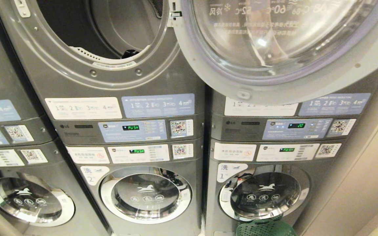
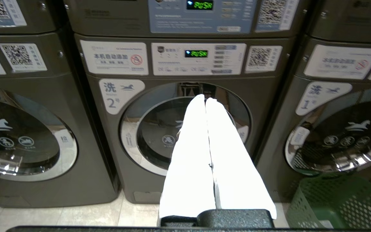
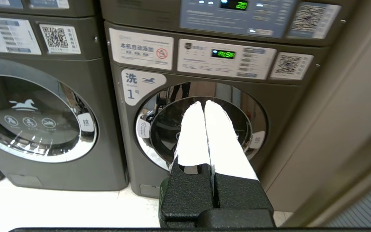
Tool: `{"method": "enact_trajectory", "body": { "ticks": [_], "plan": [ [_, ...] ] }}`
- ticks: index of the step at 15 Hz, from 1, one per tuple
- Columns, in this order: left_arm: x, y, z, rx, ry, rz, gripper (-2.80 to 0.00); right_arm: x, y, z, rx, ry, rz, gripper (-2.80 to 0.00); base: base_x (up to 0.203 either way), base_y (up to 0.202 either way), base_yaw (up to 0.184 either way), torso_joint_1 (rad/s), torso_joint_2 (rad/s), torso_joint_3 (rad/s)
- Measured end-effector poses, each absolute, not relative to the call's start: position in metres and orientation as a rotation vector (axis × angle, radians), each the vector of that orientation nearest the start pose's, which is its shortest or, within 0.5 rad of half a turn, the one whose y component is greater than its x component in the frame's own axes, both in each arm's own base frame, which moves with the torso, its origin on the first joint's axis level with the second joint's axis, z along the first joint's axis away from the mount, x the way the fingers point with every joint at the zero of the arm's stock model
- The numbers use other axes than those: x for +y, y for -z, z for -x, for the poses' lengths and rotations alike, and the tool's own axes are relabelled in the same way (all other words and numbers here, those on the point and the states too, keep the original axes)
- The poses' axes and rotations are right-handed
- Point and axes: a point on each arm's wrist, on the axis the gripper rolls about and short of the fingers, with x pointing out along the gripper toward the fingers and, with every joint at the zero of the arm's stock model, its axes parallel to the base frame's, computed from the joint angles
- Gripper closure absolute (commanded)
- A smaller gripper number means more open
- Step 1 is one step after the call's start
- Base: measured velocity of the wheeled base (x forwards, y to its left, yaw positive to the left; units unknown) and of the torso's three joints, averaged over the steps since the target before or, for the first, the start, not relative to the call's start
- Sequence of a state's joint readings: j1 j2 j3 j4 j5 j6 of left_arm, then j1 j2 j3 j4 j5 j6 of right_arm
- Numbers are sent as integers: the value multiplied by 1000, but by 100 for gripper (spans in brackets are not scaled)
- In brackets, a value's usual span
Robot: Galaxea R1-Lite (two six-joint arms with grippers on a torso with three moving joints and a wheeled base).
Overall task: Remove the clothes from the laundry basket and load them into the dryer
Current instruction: Close the dryer
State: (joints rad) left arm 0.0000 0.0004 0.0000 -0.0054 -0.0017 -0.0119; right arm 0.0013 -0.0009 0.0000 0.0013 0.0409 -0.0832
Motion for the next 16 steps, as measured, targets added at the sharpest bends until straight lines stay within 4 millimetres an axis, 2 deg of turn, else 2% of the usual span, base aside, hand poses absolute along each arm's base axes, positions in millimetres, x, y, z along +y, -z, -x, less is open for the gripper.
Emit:
{"method": "enact_trajectory", "body": {
  "ticks": [10, 13, 16],
  "plan": [
    [0, -76, 23, -7, 2, 12, 0, 1, -76, 23, 0, -47, 94, 0, -3, -8, 0, 2, 0, 0],
    [0, -76, 23, -6, 2, 12, 0, 1, -109, 31, -79, -45, 82, 0, 0, 0, 0, 0, 0, 0],
    [0, -76, 23, -7, 2, 11, 0, 1, -162, 24, -84, -21, 18, 0, 0, 0, 0, 0, 0, 0]
  ]
}}
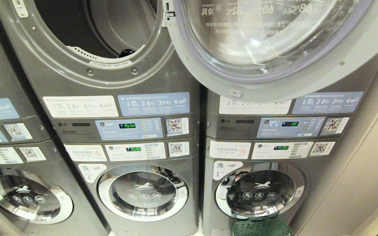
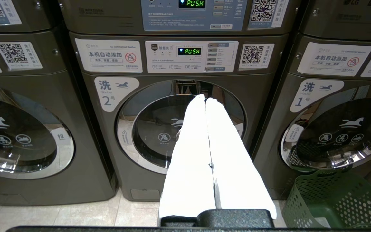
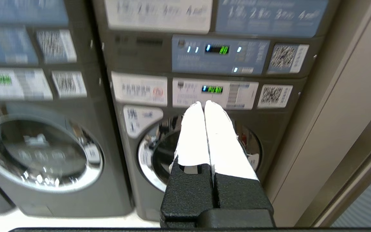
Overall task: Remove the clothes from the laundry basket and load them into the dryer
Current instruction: Close the dryer
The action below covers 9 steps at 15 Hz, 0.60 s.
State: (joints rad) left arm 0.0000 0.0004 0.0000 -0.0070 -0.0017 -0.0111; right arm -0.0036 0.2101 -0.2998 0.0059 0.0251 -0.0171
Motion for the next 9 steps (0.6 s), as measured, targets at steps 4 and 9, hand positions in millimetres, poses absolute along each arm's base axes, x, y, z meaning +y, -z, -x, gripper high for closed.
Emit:
{"method": "enact_trajectory", "body": {
  "ticks": [4, 9],
  "plan": [
    [0, -76, 23, -6, 2, 11, 0, -2, -250, -38, -86, 88, -83, 0, 0, 0, 0, 0, 0, 0],
    [0, -76, 23, -6, 1, 11, 0, -8, -306, -156, -196, 201, -160, 0, 0, 0, 0, 0, 0, 0]
  ]
}}
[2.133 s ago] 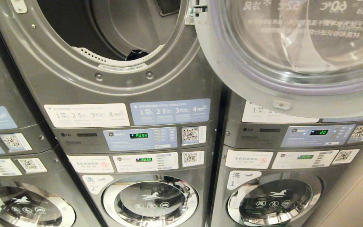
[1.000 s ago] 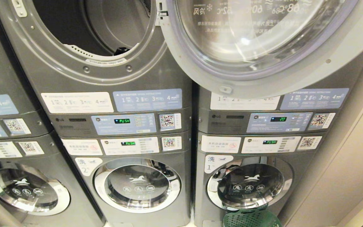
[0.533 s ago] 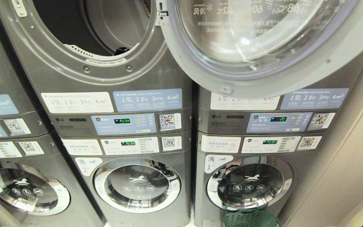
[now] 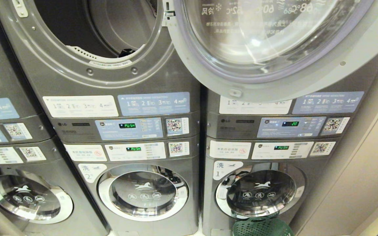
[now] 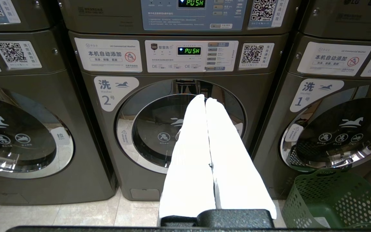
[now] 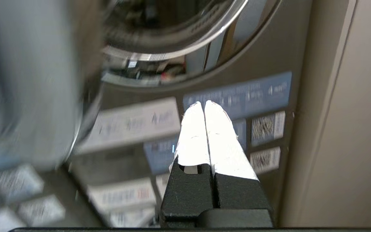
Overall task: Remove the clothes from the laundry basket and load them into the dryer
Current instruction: Close the dryer
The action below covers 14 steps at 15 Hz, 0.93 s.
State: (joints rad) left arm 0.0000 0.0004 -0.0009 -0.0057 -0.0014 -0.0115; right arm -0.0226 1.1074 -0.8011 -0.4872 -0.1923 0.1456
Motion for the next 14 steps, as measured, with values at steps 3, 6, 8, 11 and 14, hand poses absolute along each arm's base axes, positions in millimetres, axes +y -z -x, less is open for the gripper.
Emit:
{"method": "enact_trajectory", "body": {
  "ticks": [3, 6, 8, 11, 14],
  "plan": [
    [0, -76, 23, -6, 2, 11, 0, -13, -316, -213, -271, 253, -198, 0, 0, 0, 0, 0, 0, 0],
    [0, -76, 23, -6, 2, 11, 0, -15, -308, -245, -263, 230, -228, 0, 0, 0, 0, 0, 0, 0],
    [0, -76, 23, -6, 2, 11, 0, -13, -305, -254, -287, 137, -232, 0, 0, 0, 0, 0, 0, 0],
    [0, -76, 23, -6, 2, 11, 0, -9, -301, -254, -344, -60, -202, 0, 0, 0, 0, 0, 0, 0],
    [0, -76, 23, -5, 2, 10, 0, -5, -295, -251, -378, -193, -175, 0, 0, 0, 0, 0, 0, 0]
  ]
}}
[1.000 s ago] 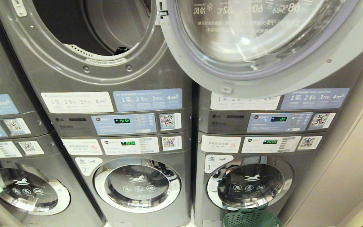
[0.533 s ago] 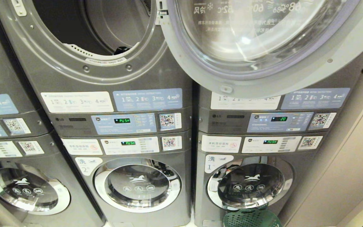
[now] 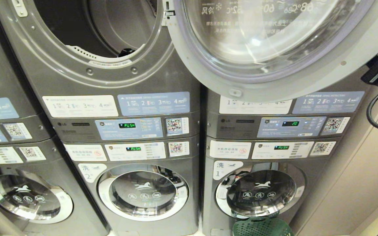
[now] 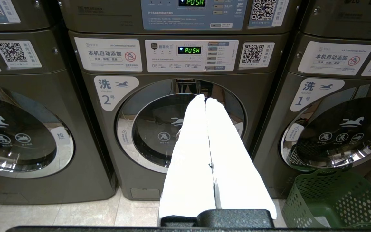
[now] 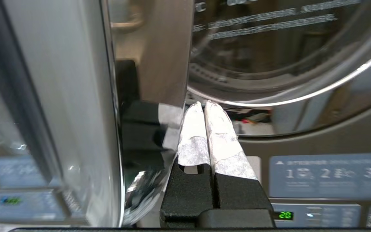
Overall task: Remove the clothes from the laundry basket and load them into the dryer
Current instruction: Close the dryer
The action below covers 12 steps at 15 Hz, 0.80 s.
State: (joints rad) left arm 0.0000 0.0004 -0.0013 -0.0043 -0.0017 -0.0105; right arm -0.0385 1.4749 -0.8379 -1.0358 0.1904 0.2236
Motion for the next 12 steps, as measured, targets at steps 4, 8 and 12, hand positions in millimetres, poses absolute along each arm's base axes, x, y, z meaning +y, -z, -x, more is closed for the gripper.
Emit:
{"method": "enact_trajectory", "body": {
  "ticks": [4, 8, 12],
  "plan": [
    [0, -76, 23, -5, 2, 10, 0, 11, -288, -229, -388, -441, -169, 0, 0, 0, 0, 0, 0, 0],
    [0, -76, 23, -1, 1, 10, 0, 48, -279, -171, -370, -785, -181, 0, 0, 0, 0, 0, 0, 0],
    [0, -76, 23, -1, 2, 10, 0, 67, -268, -105, -313, -1156, -201, 0, 0, 0, 0, 0, 0, 0]
  ]
}}
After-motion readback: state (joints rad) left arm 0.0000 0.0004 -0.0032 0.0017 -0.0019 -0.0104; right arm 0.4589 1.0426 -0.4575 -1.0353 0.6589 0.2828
